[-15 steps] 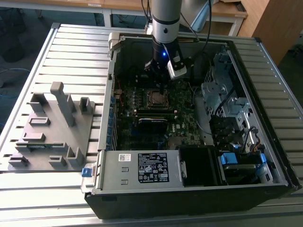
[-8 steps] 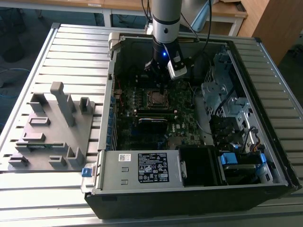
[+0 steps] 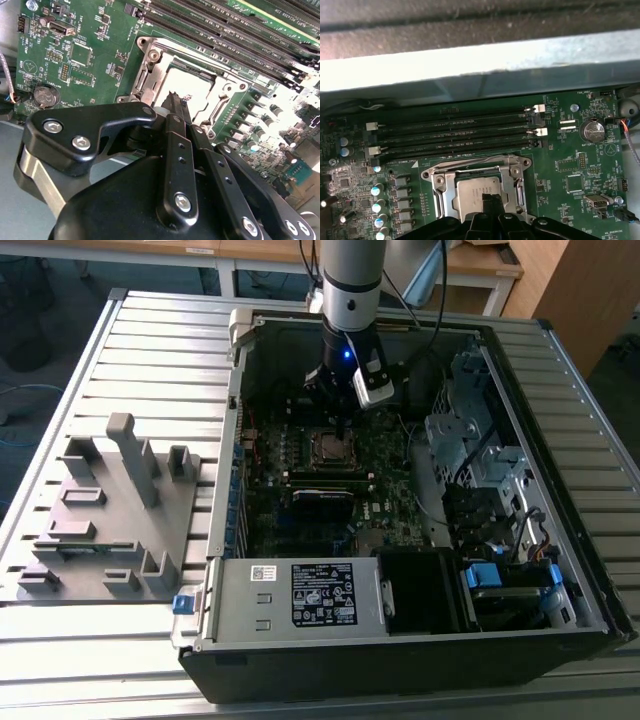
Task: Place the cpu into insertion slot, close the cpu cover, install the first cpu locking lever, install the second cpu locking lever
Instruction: 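Install the second cpu locking lever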
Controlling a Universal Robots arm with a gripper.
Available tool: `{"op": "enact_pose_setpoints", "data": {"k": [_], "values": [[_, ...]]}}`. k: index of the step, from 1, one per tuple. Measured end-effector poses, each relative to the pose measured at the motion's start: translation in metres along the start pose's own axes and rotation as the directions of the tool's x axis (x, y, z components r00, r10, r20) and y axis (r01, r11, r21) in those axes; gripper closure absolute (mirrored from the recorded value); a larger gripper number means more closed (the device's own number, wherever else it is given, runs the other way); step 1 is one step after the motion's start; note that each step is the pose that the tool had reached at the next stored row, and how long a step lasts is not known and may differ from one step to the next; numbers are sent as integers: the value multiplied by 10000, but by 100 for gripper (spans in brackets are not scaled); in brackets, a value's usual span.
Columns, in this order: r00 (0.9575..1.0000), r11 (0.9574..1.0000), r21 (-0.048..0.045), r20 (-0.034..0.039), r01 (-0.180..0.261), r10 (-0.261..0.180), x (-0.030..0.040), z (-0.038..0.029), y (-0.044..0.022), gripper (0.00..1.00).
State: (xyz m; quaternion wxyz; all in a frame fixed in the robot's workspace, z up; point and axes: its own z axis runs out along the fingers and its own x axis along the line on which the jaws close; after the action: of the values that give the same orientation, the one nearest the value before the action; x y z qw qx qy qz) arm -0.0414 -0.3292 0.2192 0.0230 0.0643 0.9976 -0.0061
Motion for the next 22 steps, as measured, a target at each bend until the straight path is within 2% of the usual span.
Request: {"op": "enact_pose_setpoints", "data": {"k": [2, 4, 9, 15, 22], "values": [[10000, 10000, 1, -22, 2, -2, -1, 2, 0, 90], [9999, 10000, 16, -148, 3, -3, 0, 5, 0, 90], [9997, 10000, 30, -232, 4, -3, 0, 4, 0, 90], [9997, 10000, -10, -229, 84, -84, 4, 7, -2, 90], [9997, 9998, -20, -189, 174, -175, 30, 8, -9, 90]]}}
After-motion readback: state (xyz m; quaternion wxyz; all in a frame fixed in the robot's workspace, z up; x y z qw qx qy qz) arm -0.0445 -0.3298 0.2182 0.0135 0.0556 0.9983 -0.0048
